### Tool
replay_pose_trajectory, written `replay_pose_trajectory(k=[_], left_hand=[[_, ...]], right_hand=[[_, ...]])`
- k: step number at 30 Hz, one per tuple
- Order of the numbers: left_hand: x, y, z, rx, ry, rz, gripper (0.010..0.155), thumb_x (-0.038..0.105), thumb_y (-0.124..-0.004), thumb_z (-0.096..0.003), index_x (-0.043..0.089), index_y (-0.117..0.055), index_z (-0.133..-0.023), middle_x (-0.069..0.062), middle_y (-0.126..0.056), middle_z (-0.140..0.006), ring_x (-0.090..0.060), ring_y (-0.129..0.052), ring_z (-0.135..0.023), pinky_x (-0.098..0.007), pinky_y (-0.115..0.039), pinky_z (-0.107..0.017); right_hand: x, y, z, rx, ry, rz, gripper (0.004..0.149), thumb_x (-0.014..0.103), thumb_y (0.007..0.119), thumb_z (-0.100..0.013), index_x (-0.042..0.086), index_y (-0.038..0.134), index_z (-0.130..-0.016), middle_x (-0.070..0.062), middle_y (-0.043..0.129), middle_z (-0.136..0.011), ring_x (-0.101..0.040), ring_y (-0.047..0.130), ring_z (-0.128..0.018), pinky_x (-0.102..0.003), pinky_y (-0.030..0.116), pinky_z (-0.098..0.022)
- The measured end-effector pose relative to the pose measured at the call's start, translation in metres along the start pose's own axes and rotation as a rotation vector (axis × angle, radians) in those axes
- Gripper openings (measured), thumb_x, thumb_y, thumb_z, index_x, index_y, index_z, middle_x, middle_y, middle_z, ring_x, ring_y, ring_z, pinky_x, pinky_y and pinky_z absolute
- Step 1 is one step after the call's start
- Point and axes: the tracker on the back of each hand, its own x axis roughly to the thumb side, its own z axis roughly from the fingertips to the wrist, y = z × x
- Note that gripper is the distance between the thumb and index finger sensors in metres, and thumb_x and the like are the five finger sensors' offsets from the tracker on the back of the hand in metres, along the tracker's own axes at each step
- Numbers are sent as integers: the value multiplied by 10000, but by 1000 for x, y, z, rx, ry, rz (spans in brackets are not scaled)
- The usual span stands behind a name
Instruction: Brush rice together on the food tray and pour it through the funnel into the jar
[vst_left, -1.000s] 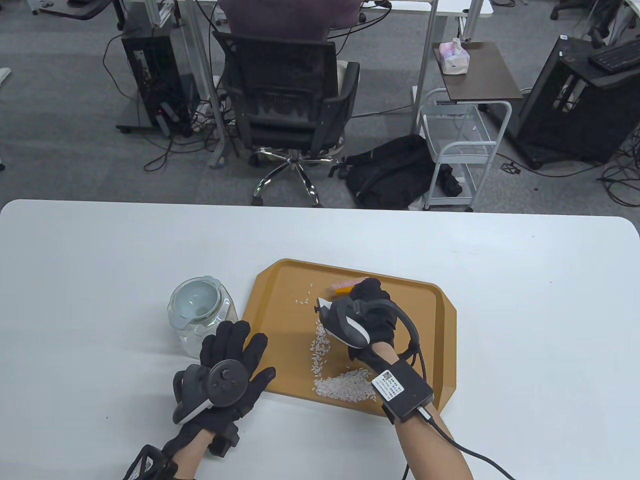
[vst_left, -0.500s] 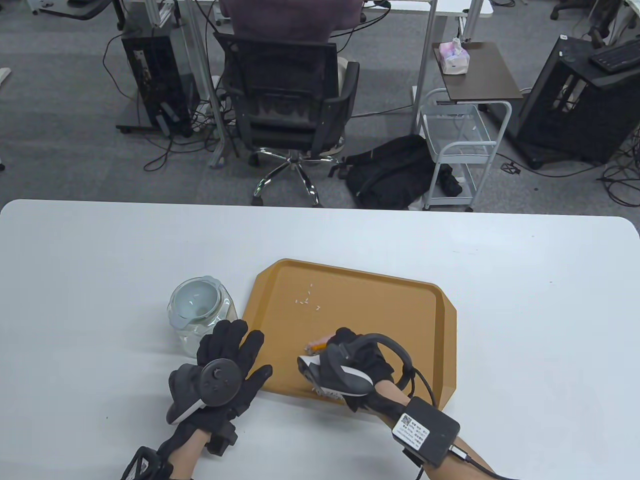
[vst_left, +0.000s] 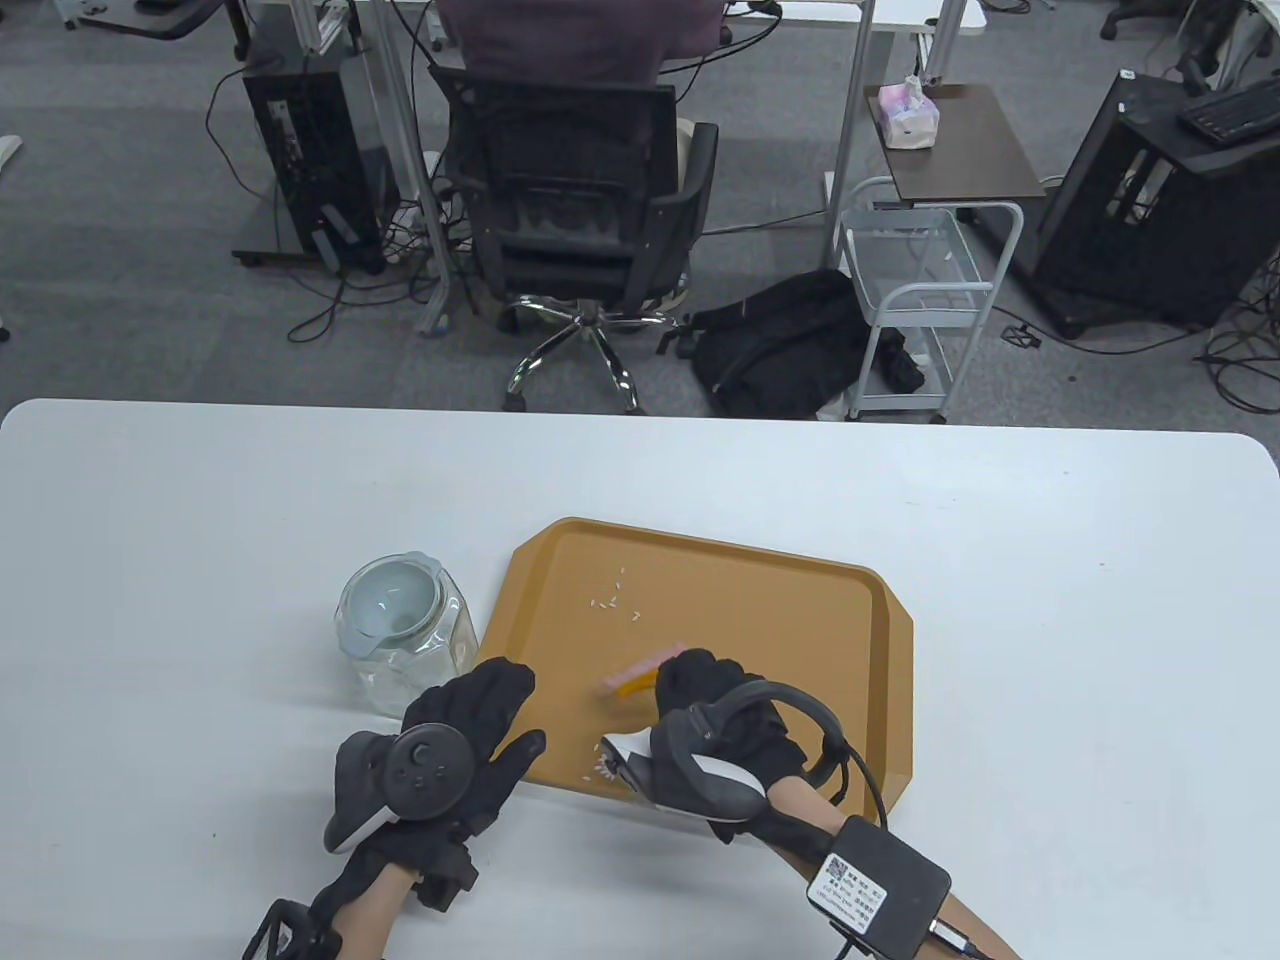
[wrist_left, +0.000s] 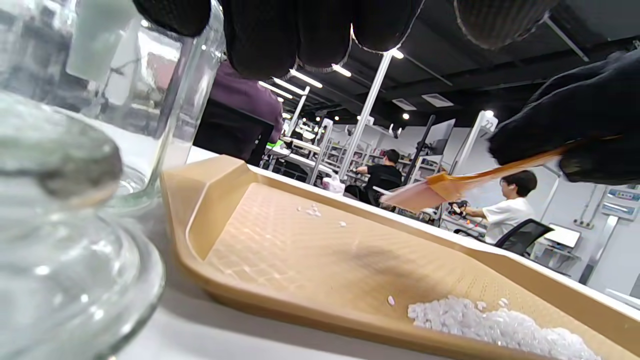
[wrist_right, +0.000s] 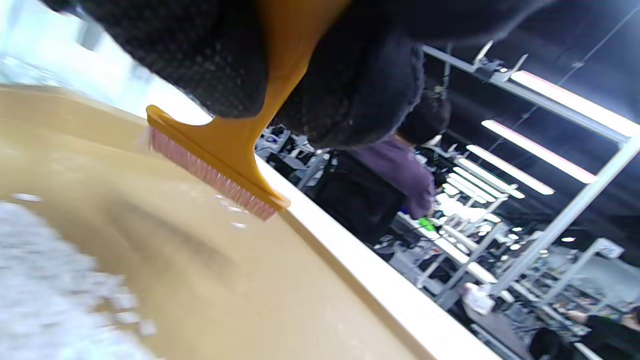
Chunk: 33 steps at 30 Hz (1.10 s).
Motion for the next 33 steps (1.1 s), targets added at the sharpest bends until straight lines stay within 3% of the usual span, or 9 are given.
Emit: replay_pose_trajectory(k=[3, 5, 7, 13, 18, 23, 28, 33], left_hand=[[-6, 6, 1, 45, 6, 28, 639, 582, -664, -489, 257, -638, -1038, -76, -810, -1046, -336, -919, -875, -582, -679, -701], [-12, 8, 1, 50, 0, 78, 602, 576, -665, -486, 221, -755, -963, -95, -960, -893, -293, -1069, -670, -524, -809, -593], [-15, 9, 2, 55, 4, 101, 592, 576, -663, -488, 211, -786, -938, -96, -994, -844, -278, -1103, -590, -508, -842, -544], [-18, 6, 0, 35, 16, 82, 590, 577, -662, -489, 227, -771, -951, -80, -977, -869, -292, -1066, -639, -533, -803, -572], [-17, 4, -2, 7, 9, 49, 594, 577, -662, -489, 230, -759, -961, -80, -964, -883, -290, -1046, -665, -540, -782, -590], [-19, 5, -1, 4, 14, 46, 595, 578, -663, -489, 232, -755, -965, -82, -956, -892, -290, -1038, -677, -543, -776, -595], [-21, 5, -1, -13, 34, 35, 600, 579, -662, -490, 231, -748, -971, -85, -950, -901, -293, -1034, -686, -546, -769, -602], [-18, 5, 0, -14, 35, 27, 605, 580, -661, -490, 229, -743, -976, -85, -947, -905, -294, -1031, -693, -548, -766, -605]], right_hand=[[-6, 13, -22, 63, 57, -36, 506, 293, 783, -507, 190, 737, -1000, -143, 709, -966, -287, 900, -598, -350, 847, -288], [-7, 26, -43, 126, 94, -78, 507, 287, 775, -513, 206, 719, -1011, -159, 662, -982, -303, 863, -645, -389, 836, -362], [-7, 36, -61, 174, 142, -80, 517, 274, 762, -520, 205, 684, -1027, -167, 613, -999, -310, 832, -679, -404, 820, -408], [1, 61, -108, 236, 257, -72, 537, 223, 743, -523, 178, 578, -1031, -171, 528, -1016, -300, 801, -707, -401, 808, -458], [11, 73, -125, 296, 289, -58, 539, 207, 766, -507, 178, 618, -1024, -167, 577, -997, -300, 822, -701, -396, 819, -448], [24, 65, -109, 220, 173, -46, 519, 266, 824, -476, 147, 740, -974, -142, 749, -891, -263, 920, -518, -334, 854, -276], [37, 36, -64, 155, 12, -114, 485, 331, 871, -452, 118, 857, -887, -135, 862, -780, -220, 963, -295, -268, 851, -132], [47, 8, -19, 170, -121, -147, 464, 345, 891, -447, 111, 900, -848, -135, 895, -726, -214, 956, -242, -262, 841, -98]])
